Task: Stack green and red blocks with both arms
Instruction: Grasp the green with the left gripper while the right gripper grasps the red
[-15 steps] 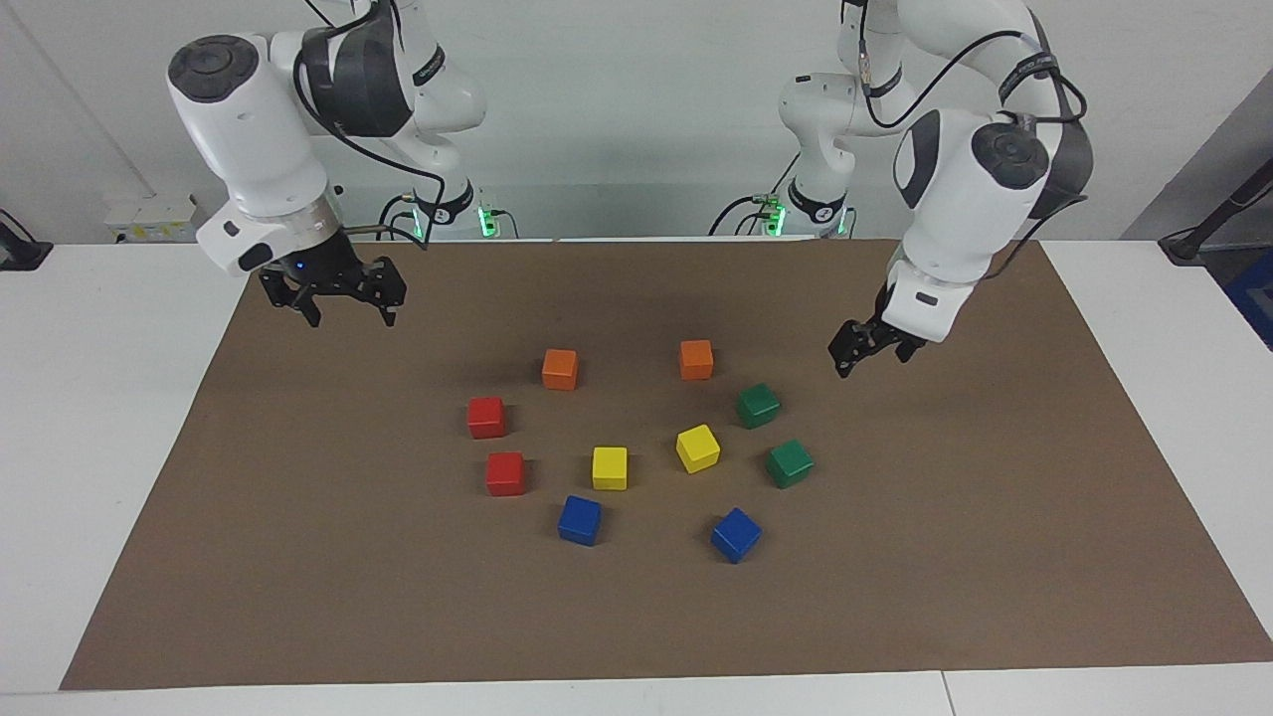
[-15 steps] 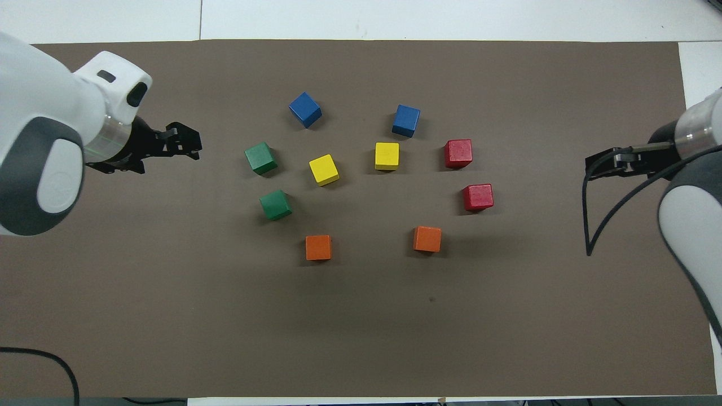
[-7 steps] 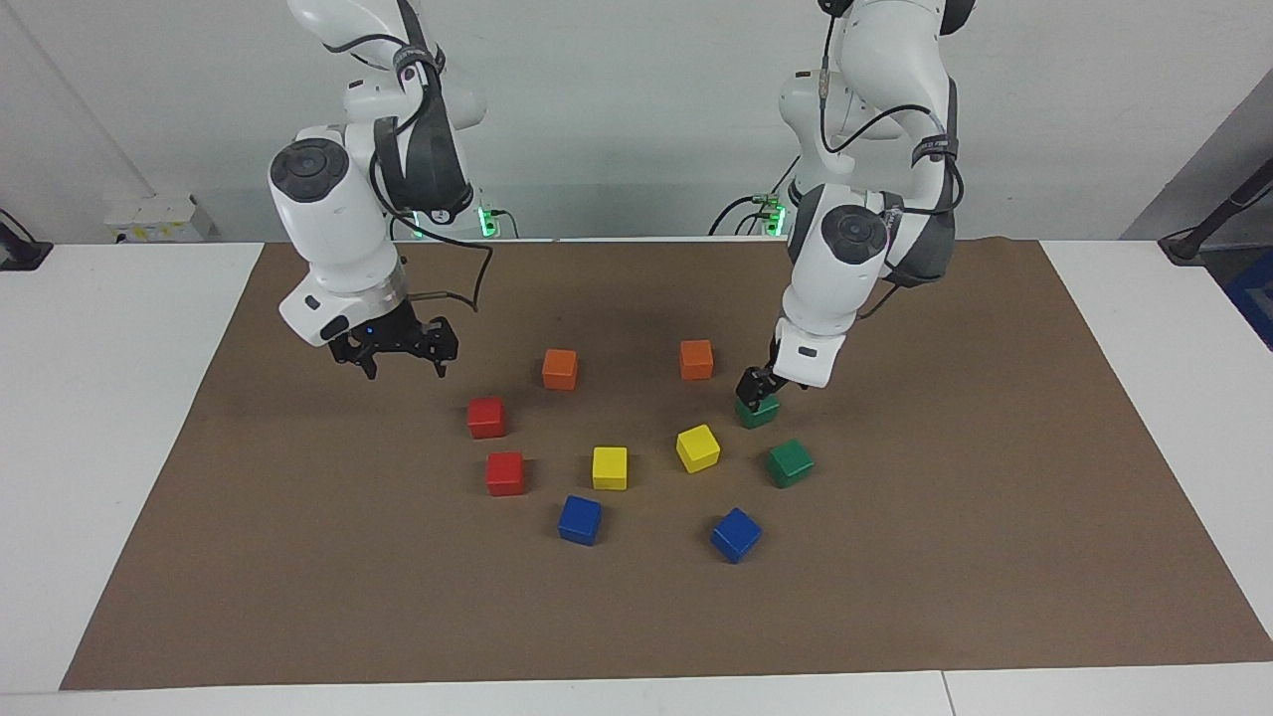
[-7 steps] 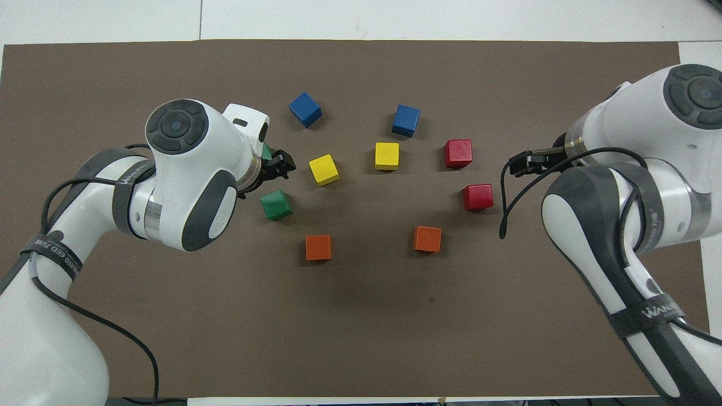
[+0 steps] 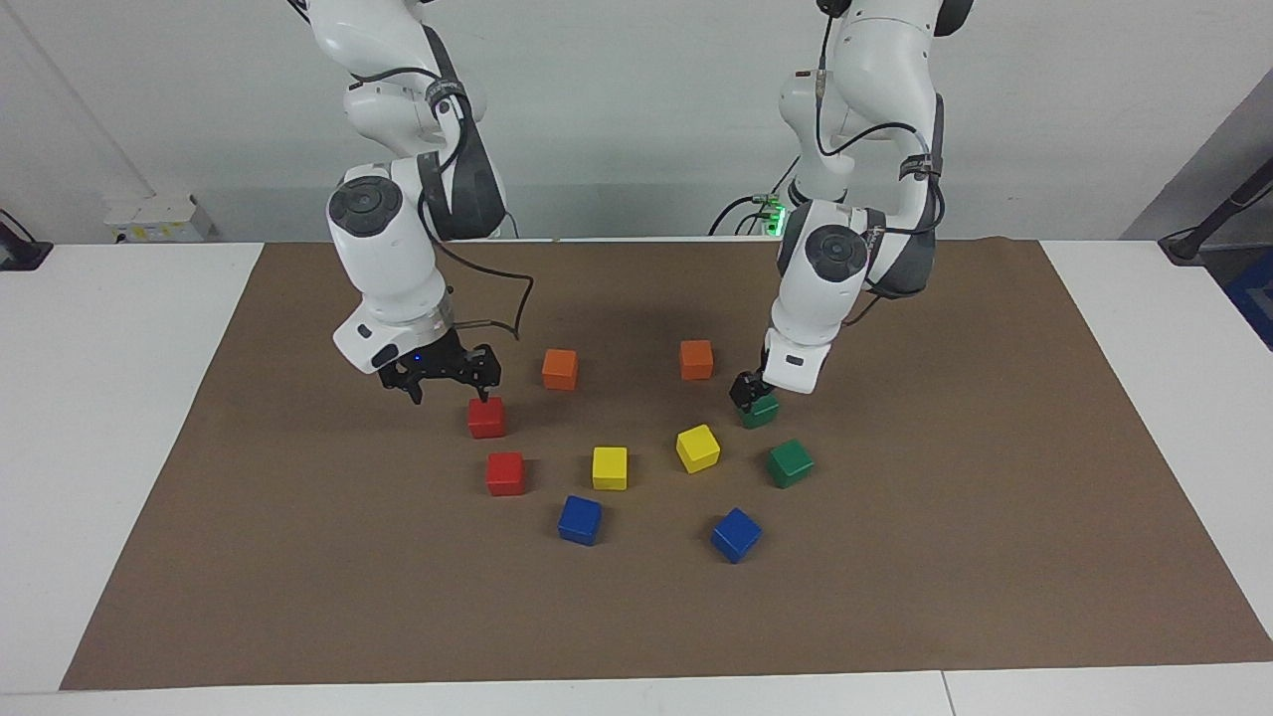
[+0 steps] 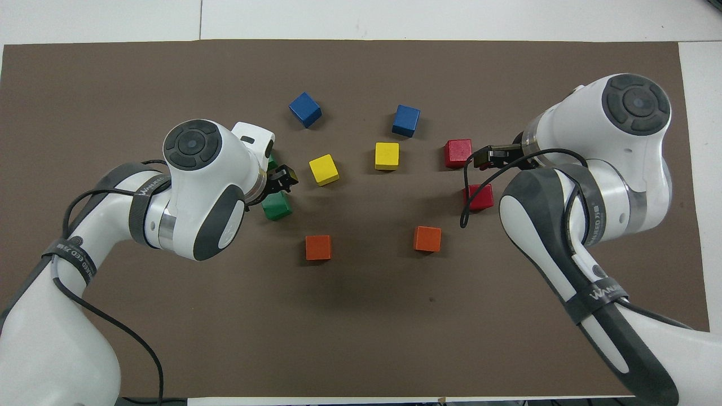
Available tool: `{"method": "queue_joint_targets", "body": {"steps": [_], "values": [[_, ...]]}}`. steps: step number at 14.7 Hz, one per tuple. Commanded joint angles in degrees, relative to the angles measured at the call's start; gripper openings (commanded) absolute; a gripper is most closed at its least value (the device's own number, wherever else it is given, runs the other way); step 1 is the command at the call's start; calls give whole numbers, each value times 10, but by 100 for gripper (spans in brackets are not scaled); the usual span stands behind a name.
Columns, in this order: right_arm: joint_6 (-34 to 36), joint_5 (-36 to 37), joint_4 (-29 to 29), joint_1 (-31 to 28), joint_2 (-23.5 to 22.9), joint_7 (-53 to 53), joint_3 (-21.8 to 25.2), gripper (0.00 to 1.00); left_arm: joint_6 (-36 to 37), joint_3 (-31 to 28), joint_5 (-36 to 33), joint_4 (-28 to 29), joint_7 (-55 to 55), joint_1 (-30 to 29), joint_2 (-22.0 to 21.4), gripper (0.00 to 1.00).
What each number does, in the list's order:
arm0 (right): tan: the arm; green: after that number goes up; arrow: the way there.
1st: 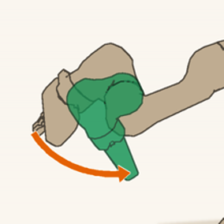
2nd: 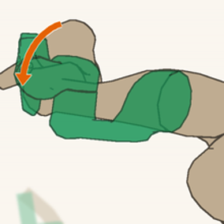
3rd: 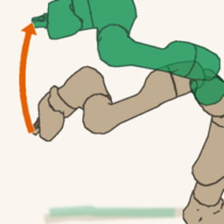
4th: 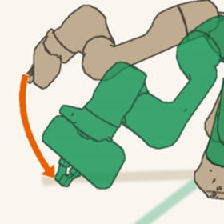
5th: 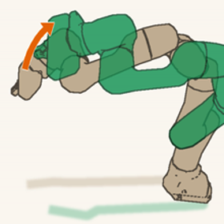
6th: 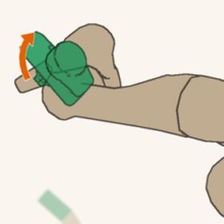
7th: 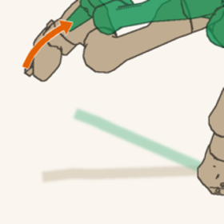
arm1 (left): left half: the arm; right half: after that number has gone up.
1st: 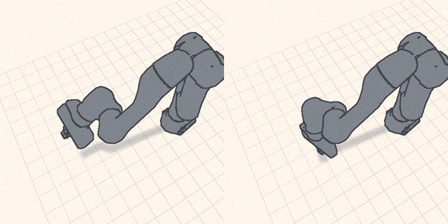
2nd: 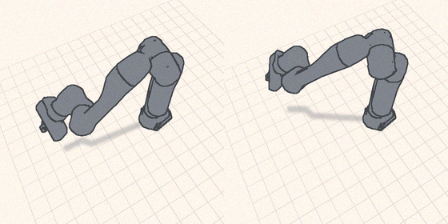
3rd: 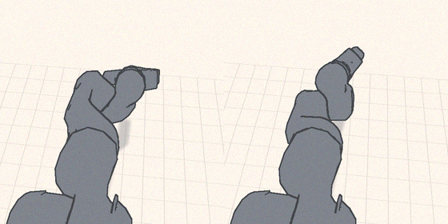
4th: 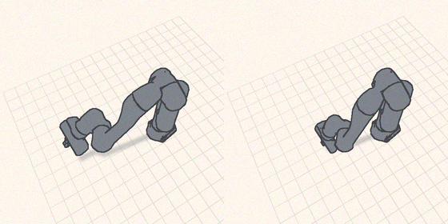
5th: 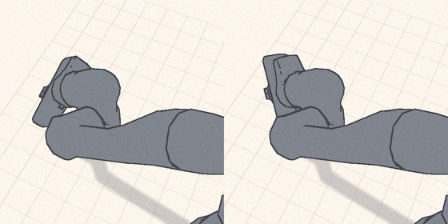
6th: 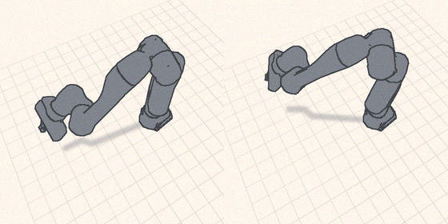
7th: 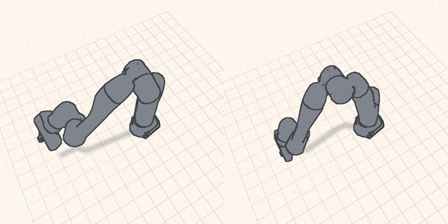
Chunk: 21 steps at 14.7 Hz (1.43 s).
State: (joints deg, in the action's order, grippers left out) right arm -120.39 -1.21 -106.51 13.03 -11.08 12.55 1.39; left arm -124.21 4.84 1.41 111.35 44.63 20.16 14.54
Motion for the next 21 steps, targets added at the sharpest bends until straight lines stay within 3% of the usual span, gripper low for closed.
{"method": "queue_joint_targets", "body": {"steps": [1, 8, 18, 21], "values": [[-29, -9, -3, 11, -15, 27, -1, 100, -23, -10, -4, 13, 5, 12, 0, 100], [-57, -12, -14, 29, -39, 41, -1, 100, -63, -10, -4, 37, 5, 20, 9, 100], [-51, -12, -89, 19, -5, 20, -1, 100, -80, -10, -4, 54, 5, 20, 9, 100], [-52, -12, -107, 19, 2, 19, -1, 100, -81, -9, -4, 54, 5, 22, 11, 91]]}}
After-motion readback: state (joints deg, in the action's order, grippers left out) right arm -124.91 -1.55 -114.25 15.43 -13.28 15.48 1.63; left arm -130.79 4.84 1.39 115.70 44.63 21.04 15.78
